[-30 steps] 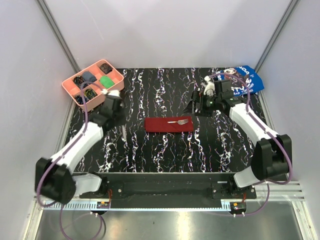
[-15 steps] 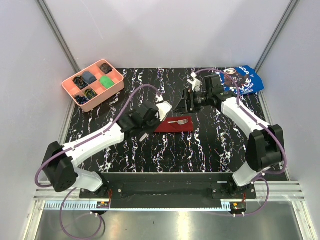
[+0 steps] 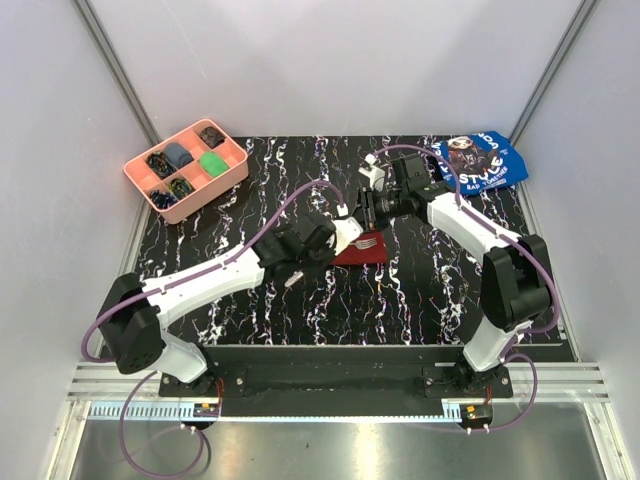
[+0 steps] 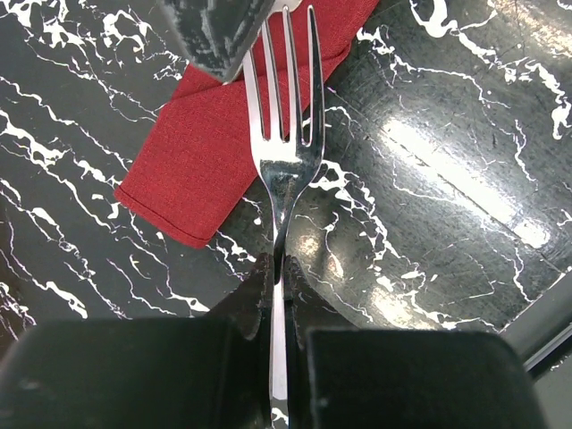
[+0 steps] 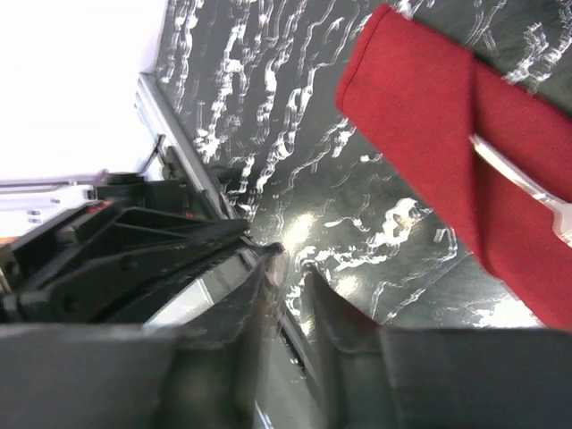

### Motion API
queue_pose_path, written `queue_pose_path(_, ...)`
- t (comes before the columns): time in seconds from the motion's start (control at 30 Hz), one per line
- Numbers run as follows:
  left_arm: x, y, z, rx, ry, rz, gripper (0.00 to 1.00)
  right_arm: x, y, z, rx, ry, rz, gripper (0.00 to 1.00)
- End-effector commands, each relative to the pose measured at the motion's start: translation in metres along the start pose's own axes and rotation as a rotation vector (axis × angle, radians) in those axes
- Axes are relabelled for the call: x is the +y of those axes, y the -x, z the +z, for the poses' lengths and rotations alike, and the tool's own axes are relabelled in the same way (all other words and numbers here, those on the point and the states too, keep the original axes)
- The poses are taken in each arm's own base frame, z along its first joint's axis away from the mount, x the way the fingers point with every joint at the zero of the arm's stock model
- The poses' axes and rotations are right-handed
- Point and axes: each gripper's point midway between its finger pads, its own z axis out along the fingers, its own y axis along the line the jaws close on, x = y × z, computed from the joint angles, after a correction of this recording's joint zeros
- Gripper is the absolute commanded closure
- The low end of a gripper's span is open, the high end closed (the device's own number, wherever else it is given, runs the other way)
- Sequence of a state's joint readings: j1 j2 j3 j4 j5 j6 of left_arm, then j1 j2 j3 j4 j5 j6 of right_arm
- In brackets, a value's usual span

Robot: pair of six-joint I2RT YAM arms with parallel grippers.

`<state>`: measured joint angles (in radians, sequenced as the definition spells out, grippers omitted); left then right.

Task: Fold the napkin into a case and place the utensils inside
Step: Pass from the left arm to the right, then insert the fork into the folded napkin.

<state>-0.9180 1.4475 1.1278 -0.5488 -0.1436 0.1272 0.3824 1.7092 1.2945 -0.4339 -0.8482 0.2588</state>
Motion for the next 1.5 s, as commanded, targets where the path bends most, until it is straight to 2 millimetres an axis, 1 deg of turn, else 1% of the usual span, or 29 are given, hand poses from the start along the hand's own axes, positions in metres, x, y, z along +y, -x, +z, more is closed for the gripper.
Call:
queue_pose_path(0.0, 0.011, 0.031, -0.009, -0.075, 0.042, 0.021, 1.00, 0.017, 0.003, 0.006, 0.018, 0.079, -0.032, 0.84)
queue_pose_path(0.03, 0.012, 0.032, -0.009, -0.075, 0.042, 0.024, 1.00, 0.017, 0.001, 0.006, 0.016, 0.080, -0.031, 0.85)
queue_pose_path(0.07, 0.012, 0.032, -0.007, -0.072, 0.040, 0.027, 1.00, 0.017, 0.001, 0.006, 0.013, 0.078, -0.025, 0.78)
queue_pose_path(0.1, 0.012, 0.033, -0.007, -0.074, 0.043, 0.037, 1.00, 0.017, 0.002, 0.004, 0.005, 0.071, -0.029, 0.68)
queue_pose_path(0.13, 0.012, 0.031, -0.007, -0.066, 0.045, 0.041, 1.00, 0.015, 0.000, 0.004, 0.005, 0.063, -0.025, 0.65)
queue_pose_path(0.17, 0.014, 0.030, -0.006, -0.060, 0.053, 0.043, 1.00, 0.016, 0.001, 0.003, 0.003, 0.065, -0.032, 0.65)
queue_pose_path(0.27, 0.015, 0.028, -0.005, -0.052, 0.060, 0.048, 1.00, 0.020, -0.002, 0.003, 0.013, 0.084, -0.024, 0.71)
queue_pose_path(0.33, 0.015, 0.028, -0.004, -0.046, 0.059, 0.052, 1.00, 0.021, -0.003, 0.002, 0.015, 0.092, -0.023, 0.95)
queue_pose_path(0.37, 0.016, 0.027, -0.003, -0.043, 0.067, 0.048, 1.00, 0.019, -0.002, 0.002, 0.008, 0.080, -0.020, 1.00)
queue_pose_path(0.4, 0.018, 0.029, -0.003, -0.046, 0.082, 0.023, 1.00, 0.019, -0.001, 0.000, -0.002, 0.066, -0.020, 1.00)
queue_pose_path(0.43, 0.024, 0.030, -0.003, -0.046, 0.111, -0.007, 0.86, 0.009, 0.000, 0.001, -0.021, 0.010, -0.002, 1.00)
queue_pose_path(0.47, 0.034, 0.030, -0.003, -0.047, 0.132, -0.080, 0.71, 0.003, 0.002, -0.002, -0.044, -0.030, 0.011, 1.00)
queue_pose_path(0.5, 0.038, 0.032, -0.004, -0.057, 0.125, -0.128, 0.63, -0.009, 0.003, -0.011, -0.082, -0.080, 0.041, 1.00)
queue_pose_path(0.53, 0.044, 0.037, -0.007, -0.088, 0.117, -0.182, 0.57, -0.019, 0.013, -0.017, -0.145, -0.121, 0.076, 1.00)
queue_pose_path(0.57, 0.055, 0.036, -0.006, -0.103, 0.095, -0.298, 0.57, -0.026, 0.015, -0.023, -0.183, -0.127, 0.105, 1.00)
queue_pose_path(0.6, 0.061, 0.034, -0.006, -0.114, 0.085, -0.361, 0.56, -0.046, 0.013, -0.040, -0.239, -0.155, 0.164, 1.00)
queue_pose_path(0.63, 0.068, 0.037, -0.005, -0.140, 0.066, -0.426, 0.56, -0.051, 0.020, -0.048, -0.293, -0.149, 0.190, 1.00)
queue_pose_path(0.67, 0.075, 0.031, -0.002, -0.145, 0.005, -0.553, 0.61, -0.060, 0.021, -0.058, -0.323, -0.159, 0.210, 1.00)
queue_pose_path(0.7, 0.078, 0.029, 0.001, -0.146, -0.021, -0.614, 0.64, -0.067, 0.016, -0.066, -0.341, -0.174, 0.227, 1.00)
queue_pose_path(0.73, 0.077, 0.028, 0.008, -0.147, -0.080, -0.668, 0.69, -0.083, 0.019, -0.081, -0.382, -0.214, 0.243, 1.00)
queue_pose_path(0.77, 0.088, 0.017, 0.015, -0.130, -0.083, -0.766, 0.78, -0.088, 0.018, -0.087, -0.397, -0.230, 0.246, 1.00)
queue_pose_path(0.8, 0.090, 0.012, 0.021, -0.112, -0.102, -0.807, 0.82, -0.094, 0.014, -0.091, -0.405, -0.242, 0.258, 1.00)
queue_pose_path(0.83, 0.090, -0.001, 0.037, -0.058, -0.115, -0.851, 0.86, -0.105, 0.014, -0.102, -0.428, -0.265, 0.275, 1.00)
queue_pose_path(0.87, 0.091, -0.006, 0.042, -0.035, -0.146, -0.905, 0.90, -0.109, 0.013, -0.105, -0.438, -0.280, 0.276, 1.00)
queue_pose_path(0.93, 0.089, -0.018, 0.058, 0.014, -0.169, -0.947, 0.93, -0.123, 0.008, -0.112, -0.451, -0.352, 0.267, 1.00)
queue_pose_path(1.03, 0.094, -0.030, 0.070, 0.040, -0.140, -0.975, 0.94, -0.133, 0.003, -0.114, -0.443, -0.392, 0.257, 1.00)
queue_pose_path(1.07, 0.096, -0.032, 0.071, 0.045, -0.132, -0.981, 0.94, -0.143, 0.003, -0.123, -0.458, -0.412, 0.275, 1.00)
queue_pose_path(1.2, 0.099, -0.042, 0.076, 0.064, -0.112, -1.001, 0.95, -0.149, -0.002, -0.117, -0.427, -0.402, 0.278, 1.00)
queue_pose_path(1.47, 0.095, -0.057, 0.087, 0.105, -0.103, -1.024, 0.96, -0.159, -0.008, -0.109, -0.393, -0.397, 0.282, 1.00)
